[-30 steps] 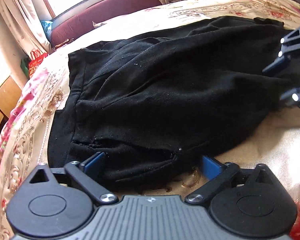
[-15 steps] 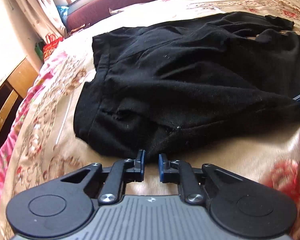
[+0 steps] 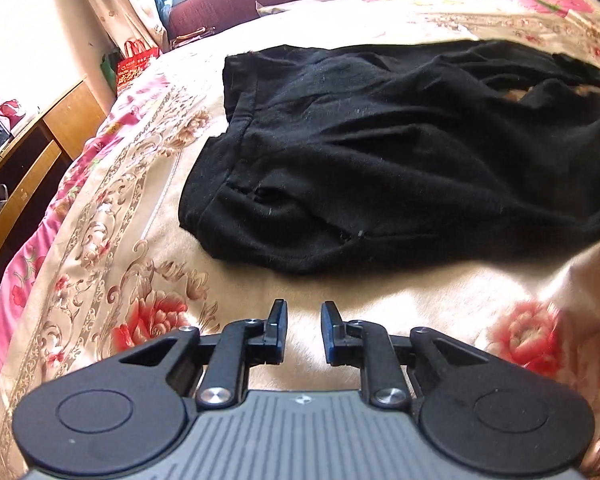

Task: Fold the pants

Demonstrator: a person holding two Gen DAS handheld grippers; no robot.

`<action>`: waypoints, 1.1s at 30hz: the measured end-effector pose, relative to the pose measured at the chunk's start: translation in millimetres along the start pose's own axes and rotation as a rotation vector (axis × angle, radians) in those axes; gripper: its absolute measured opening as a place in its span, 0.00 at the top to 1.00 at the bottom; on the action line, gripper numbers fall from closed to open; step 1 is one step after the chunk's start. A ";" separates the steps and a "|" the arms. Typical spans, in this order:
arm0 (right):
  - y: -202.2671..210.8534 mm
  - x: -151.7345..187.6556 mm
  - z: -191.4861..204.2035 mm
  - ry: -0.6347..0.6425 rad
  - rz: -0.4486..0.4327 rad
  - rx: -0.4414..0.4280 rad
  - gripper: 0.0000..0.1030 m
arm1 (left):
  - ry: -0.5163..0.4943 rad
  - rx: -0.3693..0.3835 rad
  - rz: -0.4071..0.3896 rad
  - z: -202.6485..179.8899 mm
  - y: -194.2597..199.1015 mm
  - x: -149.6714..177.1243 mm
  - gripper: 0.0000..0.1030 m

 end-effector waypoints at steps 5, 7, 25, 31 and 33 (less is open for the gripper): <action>-19.1 25.1 -71.3 -0.092 0.137 0.167 0.61 | -0.005 0.011 -0.059 -5.2 -0.8 -34.4 0.60; -22.3 33.6 -90.5 -0.144 0.184 0.189 0.61 | -0.011 0.023 -0.060 -9.3 -11.5 -46.3 0.59; -75.3 -27.4 -104.6 -0.089 0.052 0.050 0.55 | -0.039 0.066 -0.065 -34.5 -86.1 -80.3 0.50; -55.1 -57.5 -123.2 -0.041 -0.021 0.094 0.54 | -0.045 0.057 -0.122 -23.8 -82.1 -114.2 0.49; -63.2 -75.0 -137.7 -0.023 -0.029 0.111 0.54 | -0.064 0.043 -0.141 -20.9 -88.4 -132.8 0.47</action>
Point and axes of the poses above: each gripper's, at about its wrist camera, not at the fingertips, and y roughly against the way its jaws point, z to its left, x to its underside, the point moved 6 cm from there along -y, roughly the way its jaws point, and after that the axes turned 7 degrees about y, right-handed, at the moved point
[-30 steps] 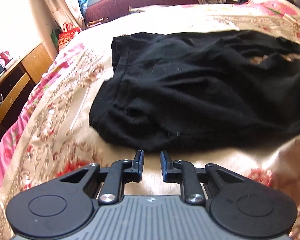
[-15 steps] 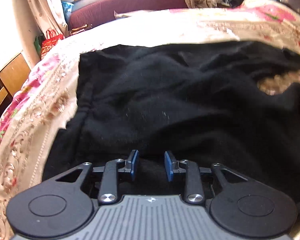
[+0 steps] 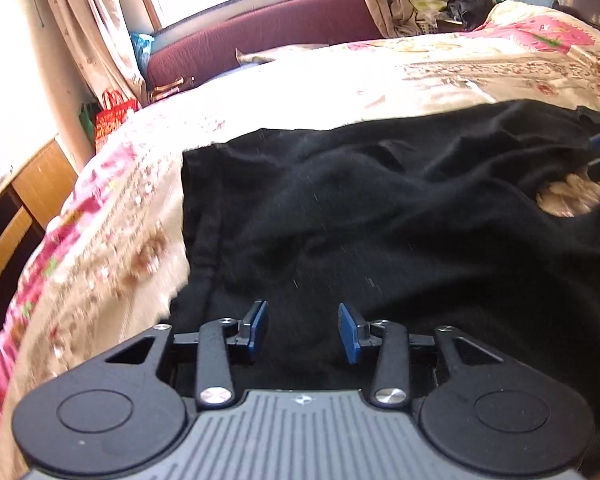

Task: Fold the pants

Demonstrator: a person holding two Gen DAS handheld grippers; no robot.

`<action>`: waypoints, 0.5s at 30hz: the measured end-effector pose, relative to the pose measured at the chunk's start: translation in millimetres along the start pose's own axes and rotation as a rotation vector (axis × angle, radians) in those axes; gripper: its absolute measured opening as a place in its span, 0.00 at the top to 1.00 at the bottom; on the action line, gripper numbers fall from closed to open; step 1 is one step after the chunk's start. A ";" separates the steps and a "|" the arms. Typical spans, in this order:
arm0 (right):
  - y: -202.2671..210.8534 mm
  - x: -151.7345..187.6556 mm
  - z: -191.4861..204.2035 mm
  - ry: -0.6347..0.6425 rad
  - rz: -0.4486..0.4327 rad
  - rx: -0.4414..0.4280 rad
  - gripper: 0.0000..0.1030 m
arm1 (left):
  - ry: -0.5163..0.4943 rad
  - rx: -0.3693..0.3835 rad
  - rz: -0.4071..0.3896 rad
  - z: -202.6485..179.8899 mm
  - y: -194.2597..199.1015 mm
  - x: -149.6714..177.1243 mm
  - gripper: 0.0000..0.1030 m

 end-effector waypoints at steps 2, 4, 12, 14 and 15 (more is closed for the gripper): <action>-17.7 -17.9 -14.3 0.029 -0.003 0.014 0.50 | -0.004 -0.011 -0.010 6.8 -13.5 -20.4 0.44; -39.1 -36.3 -29.4 0.047 -0.004 0.024 0.49 | 0.023 -0.017 -0.012 17.7 -30.0 -41.0 0.44; -124.0 -85.9 -70.1 0.173 0.053 0.063 0.39 | 0.135 -0.057 -0.008 69.6 -100.9 -118.6 0.36; -137.8 -91.6 -77.6 0.214 0.075 0.076 0.39 | 0.140 -0.056 -0.004 79.2 -119.6 -132.8 0.25; -143.9 -94.7 -81.0 0.221 0.082 0.080 0.39 | 0.150 -0.065 0.007 83.9 -128.5 -136.4 0.23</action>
Point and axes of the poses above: each gripper's, at about its wrist camera, not at the fingertips, and y roughly against the way its jaws point, z to its left, x to its underside, the point moved 6 cm from there along -y, roughly the way its jaws point, and after that the axes turned 7 degrees about y, right-handed, at the moved point
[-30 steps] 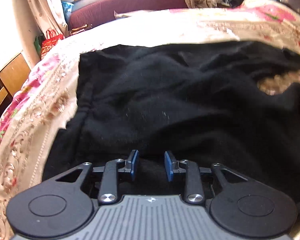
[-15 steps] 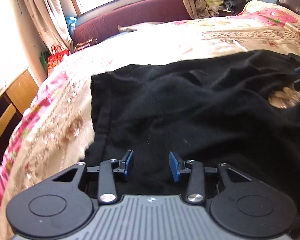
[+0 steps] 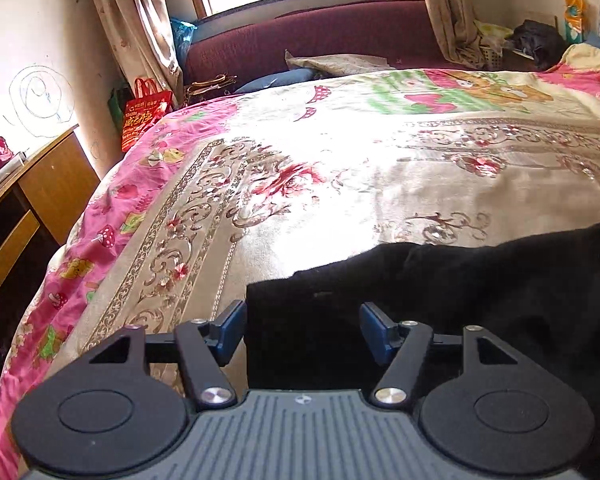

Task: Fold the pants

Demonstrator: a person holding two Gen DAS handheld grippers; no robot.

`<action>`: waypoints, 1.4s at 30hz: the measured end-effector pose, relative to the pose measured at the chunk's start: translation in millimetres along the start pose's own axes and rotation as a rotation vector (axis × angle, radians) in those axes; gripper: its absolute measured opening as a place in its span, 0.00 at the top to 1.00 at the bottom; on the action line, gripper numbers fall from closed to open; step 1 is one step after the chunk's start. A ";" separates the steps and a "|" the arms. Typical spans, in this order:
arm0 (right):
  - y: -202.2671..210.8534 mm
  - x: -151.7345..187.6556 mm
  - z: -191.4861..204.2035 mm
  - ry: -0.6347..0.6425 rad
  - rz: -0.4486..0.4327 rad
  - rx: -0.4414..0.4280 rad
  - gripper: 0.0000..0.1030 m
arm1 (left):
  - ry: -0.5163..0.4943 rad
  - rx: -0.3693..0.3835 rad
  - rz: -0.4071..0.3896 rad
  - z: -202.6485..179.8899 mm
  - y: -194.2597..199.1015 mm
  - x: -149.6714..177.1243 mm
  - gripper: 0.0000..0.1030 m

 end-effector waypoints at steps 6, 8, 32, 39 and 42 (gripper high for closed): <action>-41.3 -6.5 -3.8 -0.023 0.078 -0.057 0.32 | 0.013 -0.015 0.094 0.7 -43.1 5.7 0.17; -52.9 -7.7 -2.0 -0.021 0.075 -0.053 0.23 | 0.011 -0.039 0.112 -0.2 -50.7 6.5 0.13; 170.5 3.9 48.5 -0.092 -0.202 -0.147 0.96 | 0.192 0.106 -0.137 25.3 129.5 52.4 0.63; 252.9 77.5 174.6 -0.039 -0.173 -0.292 0.96 | 0.279 0.091 -0.091 40.3 188.6 161.2 0.63; 215.2 123.1 233.5 -0.038 -0.022 -0.342 0.93 | 0.345 0.082 0.015 48.9 171.8 208.6 0.59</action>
Point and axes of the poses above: each gripper's, at about its wrist camera, not at the fingertips, and y roughly against the way its jaws point, z to its left, x to its underside, the point moved 6 cm from there along -y, roughly the way its jaws point, and after that the axes turned 7 degrees about y, right-handed, at the moved point
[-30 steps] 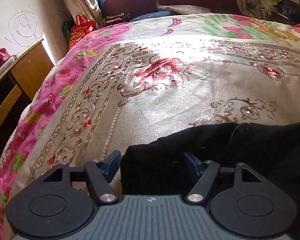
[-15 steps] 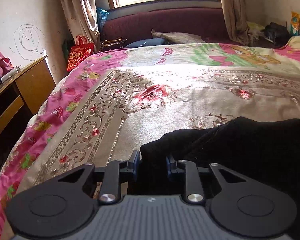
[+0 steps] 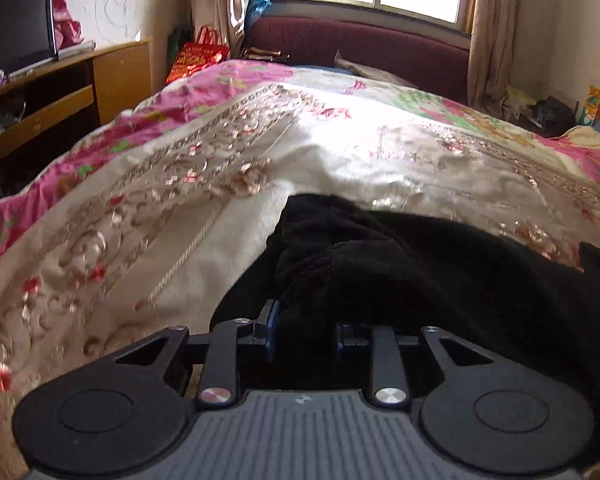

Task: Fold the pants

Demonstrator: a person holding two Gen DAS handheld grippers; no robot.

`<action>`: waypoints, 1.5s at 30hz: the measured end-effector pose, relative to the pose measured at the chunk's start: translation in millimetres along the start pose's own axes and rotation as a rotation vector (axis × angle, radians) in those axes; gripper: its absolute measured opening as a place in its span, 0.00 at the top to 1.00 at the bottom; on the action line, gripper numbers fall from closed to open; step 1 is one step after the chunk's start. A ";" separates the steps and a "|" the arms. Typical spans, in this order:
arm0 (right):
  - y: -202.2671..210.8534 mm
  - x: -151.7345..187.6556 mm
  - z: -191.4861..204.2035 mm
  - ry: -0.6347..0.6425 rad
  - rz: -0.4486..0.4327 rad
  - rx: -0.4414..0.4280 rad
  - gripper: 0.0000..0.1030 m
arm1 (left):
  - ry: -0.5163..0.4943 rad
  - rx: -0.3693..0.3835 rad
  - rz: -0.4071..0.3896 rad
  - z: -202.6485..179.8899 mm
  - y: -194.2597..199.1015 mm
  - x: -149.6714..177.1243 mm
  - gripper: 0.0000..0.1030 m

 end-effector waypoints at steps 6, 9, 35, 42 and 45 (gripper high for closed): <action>-18.7 7.8 36.9 0.168 0.043 0.117 0.91 | -0.059 -0.033 -0.027 -1.6 15.3 23.0 0.53; -8.0 -15.2 52.4 0.244 -0.026 0.130 0.82 | -0.168 -0.084 -0.065 -10.1 17.0 23.1 0.46; -133.6 -177.1 130.0 0.266 -0.235 0.111 0.76 | -0.489 -0.228 -0.215 -7.3 11.2 12.3 0.41; -118.7 -132.9 131.1 0.236 -0.192 0.015 0.73 | -0.543 -0.278 -0.147 -5.1 14.6 53.0 0.41; -99.1 -125.2 122.8 0.236 -0.214 0.030 0.73 | -0.491 -0.287 -0.191 -0.7 31.3 41.2 0.42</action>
Point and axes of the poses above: each gripper's, at about its wrist camera, not at the fingertips, and y roughly against the way its jaws point, z to its left, x to its underside, the point moved 6 cm from there along -y, roughly the way its jaws point, and after that the axes turned 7 degrees about y, right-handed, at the moved point
